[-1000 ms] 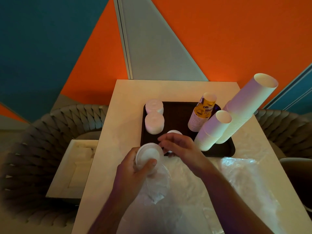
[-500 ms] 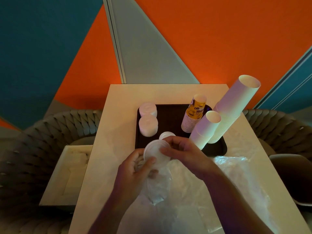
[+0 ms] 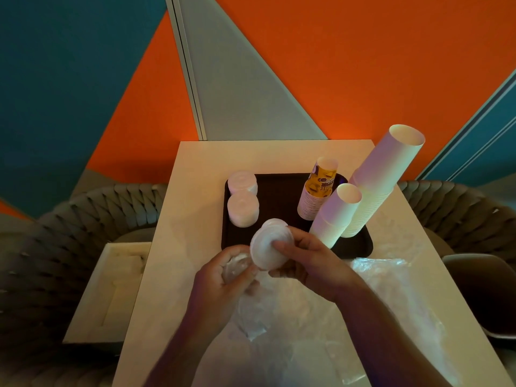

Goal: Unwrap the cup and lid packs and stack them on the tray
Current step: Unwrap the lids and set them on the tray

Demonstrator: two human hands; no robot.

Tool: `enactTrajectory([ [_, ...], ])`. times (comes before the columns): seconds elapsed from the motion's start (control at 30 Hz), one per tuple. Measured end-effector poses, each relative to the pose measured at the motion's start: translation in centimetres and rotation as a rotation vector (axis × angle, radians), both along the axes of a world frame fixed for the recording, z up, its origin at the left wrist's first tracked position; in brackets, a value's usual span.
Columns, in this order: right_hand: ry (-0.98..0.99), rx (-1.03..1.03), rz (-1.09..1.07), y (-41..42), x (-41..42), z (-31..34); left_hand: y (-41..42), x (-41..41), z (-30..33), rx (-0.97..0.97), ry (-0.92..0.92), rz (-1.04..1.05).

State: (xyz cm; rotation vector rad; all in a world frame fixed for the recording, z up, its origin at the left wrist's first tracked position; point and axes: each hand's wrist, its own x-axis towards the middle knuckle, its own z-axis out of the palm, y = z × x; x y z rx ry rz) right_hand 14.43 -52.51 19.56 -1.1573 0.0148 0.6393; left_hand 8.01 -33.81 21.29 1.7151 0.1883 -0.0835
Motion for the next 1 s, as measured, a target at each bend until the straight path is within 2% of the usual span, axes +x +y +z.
enactTrajectory([
  [0.07,0.088,0.087,-0.119,-0.2,0.3,-0.6,0.3,-0.1,-0.1,0.0,0.012,0.011],
  [0.13,0.164,0.09,-0.276,-0.5,0.9,-1.7,0.6,-0.2,-0.2,0.016,0.021,0.025],
  [0.2,0.14,-0.075,-0.404,-0.7,1.8,-3.3,1.0,-0.3,-0.3,0.039,0.022,0.037],
  [0.27,-0.033,-0.414,-0.457,-0.7,2.8,-4.6,1.3,-0.4,-0.4,0.07,0.02,0.042],
  [0.33,-0.294,-0.694,-0.442,-0.8,3.7,-5.4,1.5,-0.5,-0.5,0.093,0.024,0.046],
  [0.43,-0.688,-0.946,-0.309,-0.5,5.1,-6.5,2.1,-0.9,-0.6,0.109,0.043,0.06],
  [0.5,-0.827,-1.082,-0.23,-0.3,5.9,-7.8,2.5,-1.1,-0.5,0.105,0.054,0.076],
  [0.63,-0.927,-1.236,-0.113,0.4,6.3,-9.6,3.0,-1.3,-0.5,0.101,0.07,0.101],
  [0.77,-0.846,-1.295,-0.007,0.6,5.3,-10.7,3.3,-1.3,-0.6,0.114,0.091,0.112],
  [1.0,-0.906,-1.45,0.008,0.6,5.0,-11.3,3.6,-1.2,-0.6,0.092,0.098,0.13],
])
